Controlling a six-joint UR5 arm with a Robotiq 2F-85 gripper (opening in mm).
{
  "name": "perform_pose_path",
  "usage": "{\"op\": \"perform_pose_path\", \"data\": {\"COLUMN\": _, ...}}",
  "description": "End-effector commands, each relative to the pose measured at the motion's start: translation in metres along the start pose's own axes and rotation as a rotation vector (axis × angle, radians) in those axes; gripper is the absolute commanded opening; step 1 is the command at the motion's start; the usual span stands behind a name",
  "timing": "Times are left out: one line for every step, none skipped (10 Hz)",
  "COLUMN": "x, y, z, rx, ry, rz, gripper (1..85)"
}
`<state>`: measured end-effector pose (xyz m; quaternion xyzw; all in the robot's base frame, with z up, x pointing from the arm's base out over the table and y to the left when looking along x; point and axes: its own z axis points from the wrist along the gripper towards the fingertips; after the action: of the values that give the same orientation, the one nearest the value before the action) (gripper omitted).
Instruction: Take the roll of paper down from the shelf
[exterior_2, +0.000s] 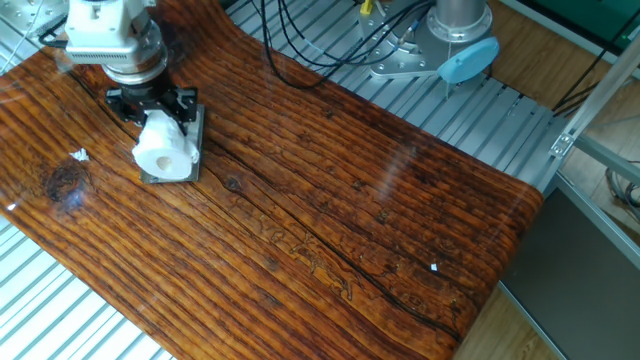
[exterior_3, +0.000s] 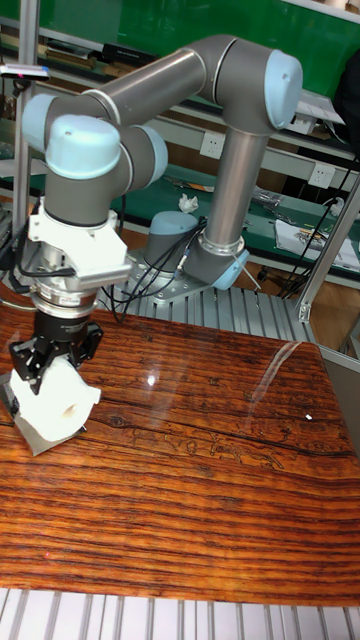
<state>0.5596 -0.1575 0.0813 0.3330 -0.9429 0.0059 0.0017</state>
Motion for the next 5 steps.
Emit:
{"op": "perform_pose_path", "data": {"x": -0.021, "y": 0.008, "z": -0.005, "rx": 0.0, "ry": -0.025, "rz": 0.012, "gripper": 32.7}}
{"op": "perform_pose_path", "data": {"x": -0.028, "y": 0.012, "z": -0.005, "rx": -0.003, "ry": -0.037, "rz": 0.016, "gripper": 32.3}}
{"op": "perform_pose_path", "data": {"x": -0.034, "y": 0.013, "z": -0.007, "rx": 0.0, "ry": -0.043, "rz": 0.016, "gripper": 31.3}}
{"op": "perform_pose_path", "data": {"x": -0.039, "y": 0.015, "z": -0.008, "rx": 0.004, "ry": -0.045, "rz": 0.019, "gripper": 30.7}}
{"op": "perform_pose_path", "data": {"x": -0.044, "y": 0.018, "z": -0.01, "rx": 0.005, "ry": -0.049, "rz": 0.023, "gripper": 29.7}}
